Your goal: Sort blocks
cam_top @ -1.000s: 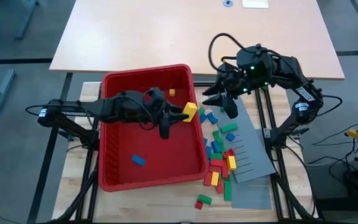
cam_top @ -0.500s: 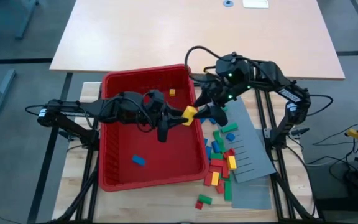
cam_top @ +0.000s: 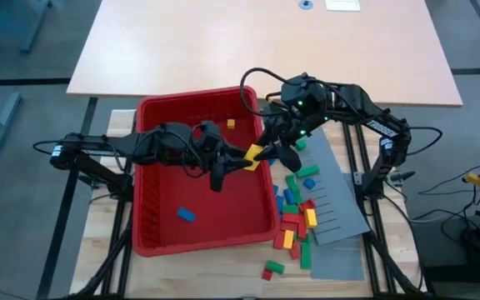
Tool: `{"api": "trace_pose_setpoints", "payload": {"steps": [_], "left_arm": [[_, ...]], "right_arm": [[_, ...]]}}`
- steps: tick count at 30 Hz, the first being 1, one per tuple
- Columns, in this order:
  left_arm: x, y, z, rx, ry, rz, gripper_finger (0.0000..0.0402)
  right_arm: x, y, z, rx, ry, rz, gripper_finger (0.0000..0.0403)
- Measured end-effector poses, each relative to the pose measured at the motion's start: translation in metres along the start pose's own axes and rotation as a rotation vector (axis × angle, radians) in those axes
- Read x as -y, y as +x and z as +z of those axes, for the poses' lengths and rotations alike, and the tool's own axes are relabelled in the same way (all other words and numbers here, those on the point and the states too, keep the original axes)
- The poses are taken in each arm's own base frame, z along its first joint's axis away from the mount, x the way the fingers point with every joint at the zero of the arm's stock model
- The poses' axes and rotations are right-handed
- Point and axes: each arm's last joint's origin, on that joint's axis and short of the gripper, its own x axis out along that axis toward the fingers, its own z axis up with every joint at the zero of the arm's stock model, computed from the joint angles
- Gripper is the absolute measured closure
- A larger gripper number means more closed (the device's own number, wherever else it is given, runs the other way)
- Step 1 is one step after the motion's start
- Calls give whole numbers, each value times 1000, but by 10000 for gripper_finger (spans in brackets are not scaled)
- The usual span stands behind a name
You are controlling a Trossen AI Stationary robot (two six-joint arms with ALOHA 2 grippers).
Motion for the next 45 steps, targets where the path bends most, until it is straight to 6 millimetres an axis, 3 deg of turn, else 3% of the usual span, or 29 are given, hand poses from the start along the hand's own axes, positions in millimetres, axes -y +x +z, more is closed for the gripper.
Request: {"api": "trace_pose_setpoints", "payload": {"steps": [4,12,14,20,25,31,45], "left_arm": [[0,0,0,-5,7,-9,306],[0,0,-1,-9,22,-5,304],[0,1,-2,-14,40,1,264],[-3,-6,-4,-65,53,27,89],[-5,-9,-5,-93,57,54,17],[-10,-10,-6,-107,40,92,12],[-11,-12,-9,-143,-3,114,11]], "right_arm": [[0,1,0,-4,-25,13,286],[1,1,-1,-17,-35,23,289],[2,0,-3,-33,-28,15,289],[5,-17,-23,-196,52,-69,289],[5,-24,-36,-312,87,-129,289],[1,-18,-40,-337,119,-56,289],[34,43,-91,-660,228,-167,289]]}}
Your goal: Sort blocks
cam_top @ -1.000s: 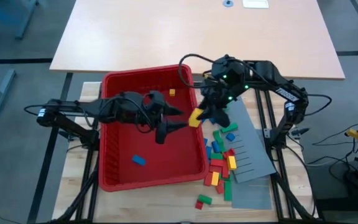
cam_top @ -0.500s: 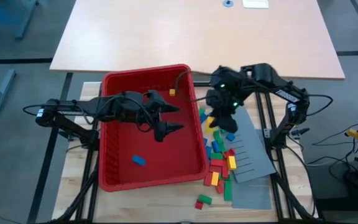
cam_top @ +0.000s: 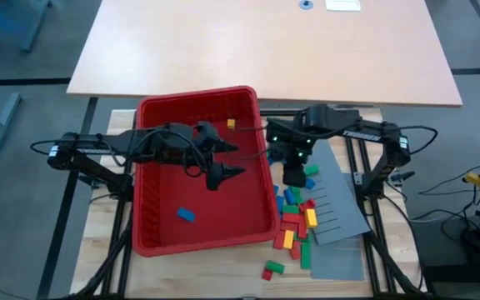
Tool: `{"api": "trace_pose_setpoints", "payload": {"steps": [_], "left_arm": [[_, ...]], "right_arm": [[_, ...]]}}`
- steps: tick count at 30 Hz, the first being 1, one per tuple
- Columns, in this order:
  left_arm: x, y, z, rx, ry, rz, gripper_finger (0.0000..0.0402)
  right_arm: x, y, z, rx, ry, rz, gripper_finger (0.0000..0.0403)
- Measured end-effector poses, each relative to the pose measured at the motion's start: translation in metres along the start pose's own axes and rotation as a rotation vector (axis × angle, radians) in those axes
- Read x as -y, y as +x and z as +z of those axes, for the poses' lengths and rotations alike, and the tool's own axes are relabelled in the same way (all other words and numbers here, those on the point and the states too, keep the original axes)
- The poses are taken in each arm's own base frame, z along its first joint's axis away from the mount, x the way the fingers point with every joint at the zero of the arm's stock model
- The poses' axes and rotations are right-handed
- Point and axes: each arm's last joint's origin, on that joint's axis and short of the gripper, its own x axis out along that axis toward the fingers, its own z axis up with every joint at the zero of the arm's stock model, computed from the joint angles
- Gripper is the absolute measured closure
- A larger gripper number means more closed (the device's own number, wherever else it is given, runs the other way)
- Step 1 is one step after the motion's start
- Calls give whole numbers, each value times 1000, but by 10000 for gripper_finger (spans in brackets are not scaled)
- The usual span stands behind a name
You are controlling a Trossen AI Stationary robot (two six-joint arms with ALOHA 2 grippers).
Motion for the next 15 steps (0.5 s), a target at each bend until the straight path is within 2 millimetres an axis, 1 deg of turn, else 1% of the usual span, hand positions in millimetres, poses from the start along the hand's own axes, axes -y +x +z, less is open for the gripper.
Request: {"api": "trace_pose_setpoints", "payload": {"steps": [6,13,15], "left_arm": [[-1,0,-1,-11,1,6,11],[-2,0,-4,-41,3,21,11],[-3,0,-5,-50,4,26,11]], "right_arm": [[16,32,-4,-87,50,-65,289],[32,49,-12,-82,129,-75,287],[33,49,-14,-86,135,-76,262]]}}
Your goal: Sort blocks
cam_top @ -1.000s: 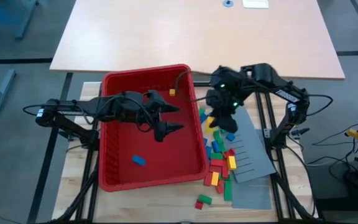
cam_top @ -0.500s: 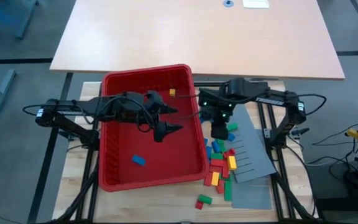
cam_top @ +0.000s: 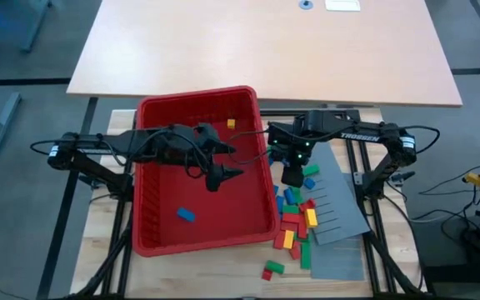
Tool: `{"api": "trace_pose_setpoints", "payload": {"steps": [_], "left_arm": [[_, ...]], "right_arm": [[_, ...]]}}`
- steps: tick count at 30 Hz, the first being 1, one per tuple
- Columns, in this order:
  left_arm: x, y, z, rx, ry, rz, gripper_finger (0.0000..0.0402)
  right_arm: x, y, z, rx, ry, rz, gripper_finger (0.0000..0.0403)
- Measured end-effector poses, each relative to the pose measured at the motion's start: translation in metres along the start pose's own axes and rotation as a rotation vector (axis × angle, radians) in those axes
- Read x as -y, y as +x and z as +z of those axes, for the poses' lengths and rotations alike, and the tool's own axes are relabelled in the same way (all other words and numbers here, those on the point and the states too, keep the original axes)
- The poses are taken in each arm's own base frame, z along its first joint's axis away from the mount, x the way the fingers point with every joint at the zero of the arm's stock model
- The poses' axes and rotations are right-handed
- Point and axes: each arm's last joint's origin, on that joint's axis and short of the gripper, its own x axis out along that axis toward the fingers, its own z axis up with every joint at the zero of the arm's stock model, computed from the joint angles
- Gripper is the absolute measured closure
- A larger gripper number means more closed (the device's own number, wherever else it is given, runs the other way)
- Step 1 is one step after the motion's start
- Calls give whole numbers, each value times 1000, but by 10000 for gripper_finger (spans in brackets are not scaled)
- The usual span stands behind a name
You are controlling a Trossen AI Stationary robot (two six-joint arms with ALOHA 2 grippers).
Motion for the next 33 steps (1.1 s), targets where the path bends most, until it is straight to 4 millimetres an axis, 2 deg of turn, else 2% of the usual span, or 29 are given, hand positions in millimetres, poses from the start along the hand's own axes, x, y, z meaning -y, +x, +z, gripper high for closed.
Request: {"api": "trace_pose_setpoints", "payload": {"steps": [3,6,12,17,20,24,33], "left_arm": [[-1,0,-1,-10,6,11,11],[-5,0,-2,-16,10,52,11],[-16,1,-1,-17,17,152,11],[-35,1,1,5,-25,330,11],[-56,9,3,-6,-98,441,11],[-95,29,1,-59,-219,598,12],[-173,77,-10,-136,-367,815,12]], "right_arm": [[0,-2,-1,7,6,1,215],[-2,-7,-1,37,11,4,194],[-6,-26,-5,142,4,4,204],[-7,-50,-6,289,13,21,216],[-7,-67,-5,400,9,32,218],[-7,-93,-7,544,8,49,218],[-15,-138,-16,711,-15,67,218]]}}
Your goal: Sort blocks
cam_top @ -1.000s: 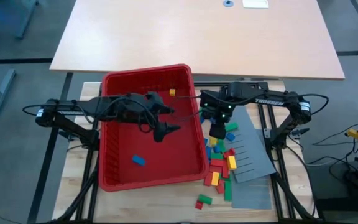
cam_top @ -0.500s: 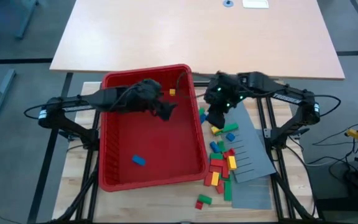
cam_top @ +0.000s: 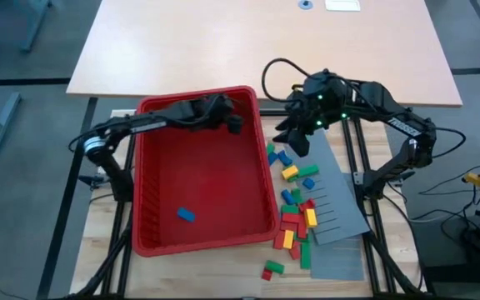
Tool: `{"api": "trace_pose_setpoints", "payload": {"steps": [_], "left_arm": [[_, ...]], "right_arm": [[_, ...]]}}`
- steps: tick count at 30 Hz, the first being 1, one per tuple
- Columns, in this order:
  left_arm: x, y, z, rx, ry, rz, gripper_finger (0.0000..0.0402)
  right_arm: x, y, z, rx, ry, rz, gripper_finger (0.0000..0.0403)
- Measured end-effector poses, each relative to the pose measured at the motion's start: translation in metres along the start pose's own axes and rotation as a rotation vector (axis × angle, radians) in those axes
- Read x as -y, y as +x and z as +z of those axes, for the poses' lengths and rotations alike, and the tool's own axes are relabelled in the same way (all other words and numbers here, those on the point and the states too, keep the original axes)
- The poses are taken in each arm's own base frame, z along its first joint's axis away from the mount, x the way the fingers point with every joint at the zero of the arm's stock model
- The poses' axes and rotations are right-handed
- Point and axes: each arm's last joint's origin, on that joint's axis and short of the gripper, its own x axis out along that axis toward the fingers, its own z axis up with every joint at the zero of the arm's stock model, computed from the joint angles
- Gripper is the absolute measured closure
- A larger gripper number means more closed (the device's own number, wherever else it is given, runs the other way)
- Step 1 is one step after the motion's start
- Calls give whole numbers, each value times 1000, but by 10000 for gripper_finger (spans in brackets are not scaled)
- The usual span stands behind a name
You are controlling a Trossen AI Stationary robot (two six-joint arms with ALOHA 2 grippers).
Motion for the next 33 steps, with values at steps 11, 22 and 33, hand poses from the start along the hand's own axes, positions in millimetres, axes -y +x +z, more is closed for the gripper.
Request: {"api": "trace_pose_setpoints", "payload": {"steps": [11,22,33], "left_arm": [[-14,86,-1,-115,-77,65,35],[-19,113,2,-89,-140,66,88],[-29,146,-7,-165,-158,81,89]], "right_arm": [[-2,-9,1,11,4,5,217],[-2,-11,-3,-21,7,1,217],[-3,-13,-4,-17,4,2,217]]}}
